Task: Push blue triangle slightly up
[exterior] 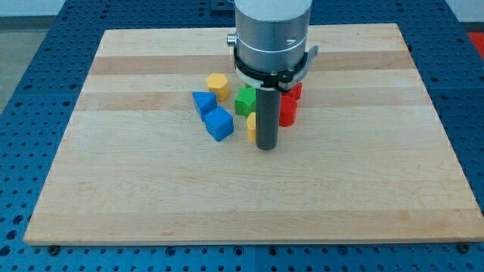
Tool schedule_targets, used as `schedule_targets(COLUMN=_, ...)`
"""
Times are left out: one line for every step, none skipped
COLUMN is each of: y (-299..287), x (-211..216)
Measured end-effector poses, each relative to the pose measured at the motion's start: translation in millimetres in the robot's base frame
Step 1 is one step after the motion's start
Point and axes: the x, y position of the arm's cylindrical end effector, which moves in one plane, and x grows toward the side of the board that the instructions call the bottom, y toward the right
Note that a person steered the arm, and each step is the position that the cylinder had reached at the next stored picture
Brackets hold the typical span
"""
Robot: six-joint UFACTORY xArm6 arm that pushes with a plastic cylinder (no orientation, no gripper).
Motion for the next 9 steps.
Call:
schedule_targets(y=0.0, x=-0.3)
schedule_targets(y=1.3, x=-1.7)
schedule_targets(y=24.3, x=-2.0)
schedule_targets(y=40.0, x=-6.9)
schedule_targets(y=39.2, x=-23.8)
schedule_targets(y=19.0, x=-29.5)
schedule_targets(y=-18.9, x=-29.5)
schedule_targets(y=-41.2, x=-40.9)
schedule_targets(y=-45.9, x=-61.8)
